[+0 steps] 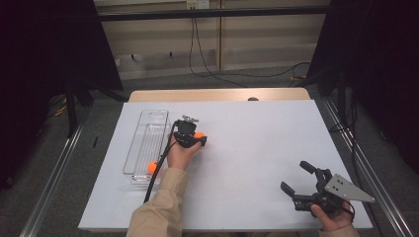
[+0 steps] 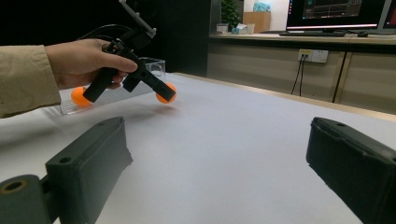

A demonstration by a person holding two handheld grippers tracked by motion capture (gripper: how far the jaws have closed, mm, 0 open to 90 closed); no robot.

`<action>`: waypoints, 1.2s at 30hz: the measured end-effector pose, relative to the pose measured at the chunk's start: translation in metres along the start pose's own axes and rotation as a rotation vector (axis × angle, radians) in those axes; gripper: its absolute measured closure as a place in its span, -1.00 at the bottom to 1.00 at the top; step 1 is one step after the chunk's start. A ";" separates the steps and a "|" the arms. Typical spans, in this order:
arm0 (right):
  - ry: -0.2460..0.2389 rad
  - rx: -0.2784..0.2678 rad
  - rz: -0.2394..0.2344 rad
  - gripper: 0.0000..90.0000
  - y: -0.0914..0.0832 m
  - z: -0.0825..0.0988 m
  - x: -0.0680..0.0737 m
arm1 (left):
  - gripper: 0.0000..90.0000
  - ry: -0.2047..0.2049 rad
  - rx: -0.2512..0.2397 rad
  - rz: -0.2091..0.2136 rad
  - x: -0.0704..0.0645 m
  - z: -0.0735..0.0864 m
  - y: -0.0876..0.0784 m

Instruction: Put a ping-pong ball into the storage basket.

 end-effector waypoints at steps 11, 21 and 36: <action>0.000 0.000 0.000 -0.89 0.000 0.000 0.000 | 0.13 0.019 0.008 0.012 -0.003 -0.001 -0.007; 0.001 0.002 0.001 -0.89 0.001 0.000 0.000 | 0.13 0.036 0.015 0.036 -0.008 -0.001 -0.013; 0.000 0.003 0.000 -0.89 0.002 0.000 0.000 | 0.13 0.039 0.024 0.076 -0.013 0.000 -0.027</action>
Point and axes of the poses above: each handheld gripper's, and its own axes: y roughly forward along the jaws, z roughly out of its underside, x roughly to its left, the point moved 5 cm from there along y, roughly forward along the jaws, and after that the axes turned 1 degree about -y, right-handed, at the moved point
